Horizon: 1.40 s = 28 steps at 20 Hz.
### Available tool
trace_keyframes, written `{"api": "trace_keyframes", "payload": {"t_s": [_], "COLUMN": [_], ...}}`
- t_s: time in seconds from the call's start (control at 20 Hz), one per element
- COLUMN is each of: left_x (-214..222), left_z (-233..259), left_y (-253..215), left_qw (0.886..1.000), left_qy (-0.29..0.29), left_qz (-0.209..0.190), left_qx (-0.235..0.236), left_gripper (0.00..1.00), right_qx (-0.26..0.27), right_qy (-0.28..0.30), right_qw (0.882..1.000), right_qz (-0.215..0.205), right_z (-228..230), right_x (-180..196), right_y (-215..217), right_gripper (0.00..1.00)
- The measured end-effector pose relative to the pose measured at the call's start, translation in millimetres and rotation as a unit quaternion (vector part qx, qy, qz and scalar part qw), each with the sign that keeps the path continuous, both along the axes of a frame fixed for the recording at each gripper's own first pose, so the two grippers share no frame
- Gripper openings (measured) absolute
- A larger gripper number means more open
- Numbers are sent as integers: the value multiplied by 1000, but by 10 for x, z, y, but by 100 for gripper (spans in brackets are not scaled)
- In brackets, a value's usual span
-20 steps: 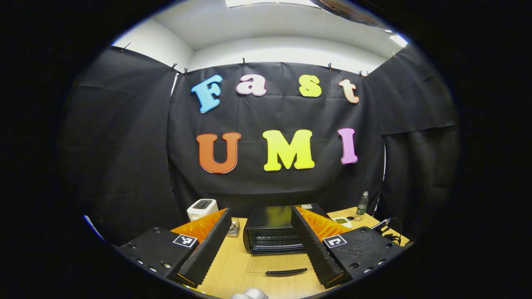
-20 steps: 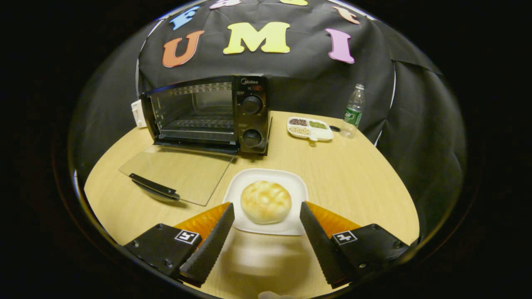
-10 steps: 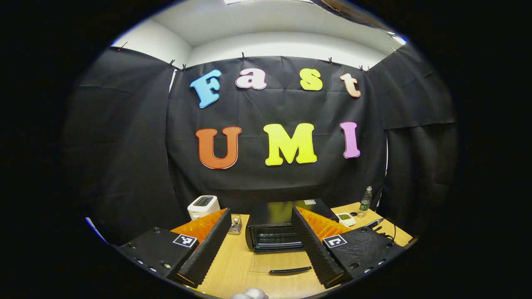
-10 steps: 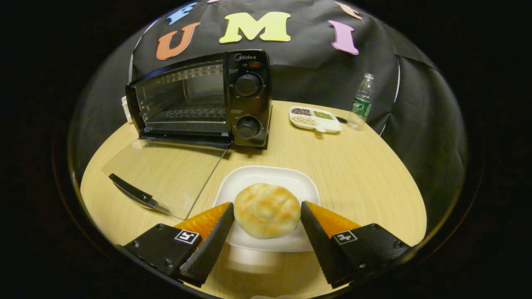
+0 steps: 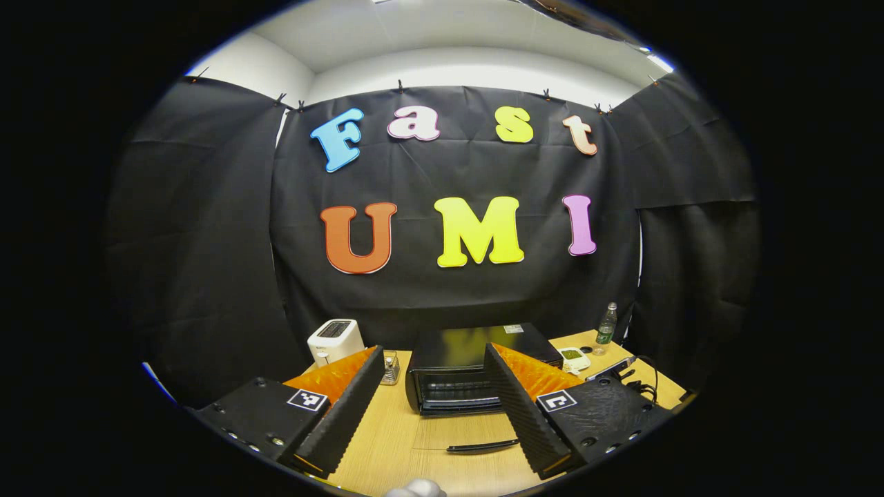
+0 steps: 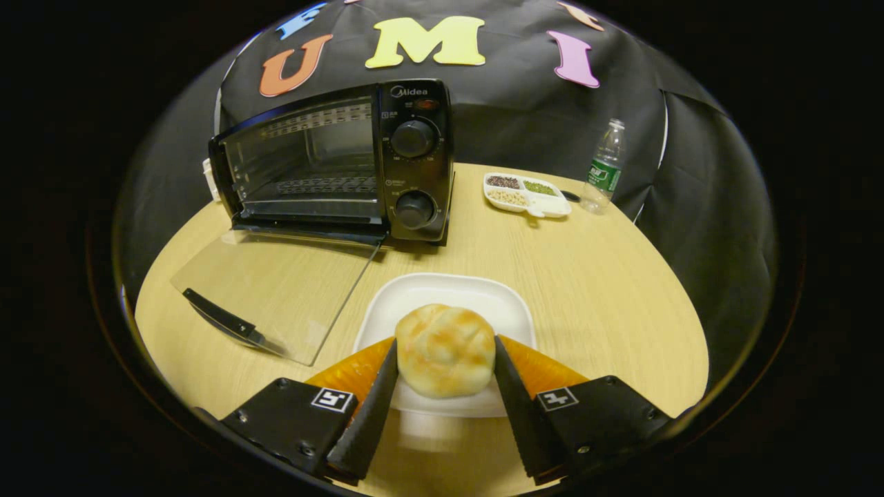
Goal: Open the electric oven with the left hand, put the food in, and close the electric oven.
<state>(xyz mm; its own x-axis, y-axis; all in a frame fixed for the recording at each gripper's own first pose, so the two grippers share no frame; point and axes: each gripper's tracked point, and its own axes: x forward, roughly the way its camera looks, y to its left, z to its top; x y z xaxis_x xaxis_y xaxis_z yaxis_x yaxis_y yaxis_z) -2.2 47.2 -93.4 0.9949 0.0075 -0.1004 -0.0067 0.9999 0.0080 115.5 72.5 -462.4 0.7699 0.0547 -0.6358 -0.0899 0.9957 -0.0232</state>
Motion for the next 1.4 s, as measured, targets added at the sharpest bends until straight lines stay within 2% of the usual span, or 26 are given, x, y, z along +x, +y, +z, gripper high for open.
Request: {"api": "trace_keyframes", "payload": {"t_s": [0.25,0.5,0.8,1.0,1.25,1.35,1.4], "left_x": [-31,-64,-130,-135,-141,-126,-113], "left_z": [11,-13,-74,-93,-176,-216,-241], "left_y": [93,179,279,368,441,468,483], "left_qw": [1000,1000,1000,1000,999,999,999], "left_qy": [-2,1,11,14,22,26,30], "left_qz": [2,2,2,4,3,3,2], "left_qx": [4,5,16,20,22,24,25], "left_gripper": [94,94,95,95,94,94,94], "right_qx": [59,160,311,368,440,448,449], "right_qy": [-34,-45,-4,3,1,-9,-13], "right_qw": [998,986,950,930,893,886,884], "right_qz": [4,14,-1,-23,-95,-118,-125], "right_z": [518,823,748,749,763,790,808], "right_x": [46,74,118,288,718,903,969], "right_y": [253,859,1646,1967,2111,2079,2080], "right_gripper": [81,81,79,79,81,77,80]}}
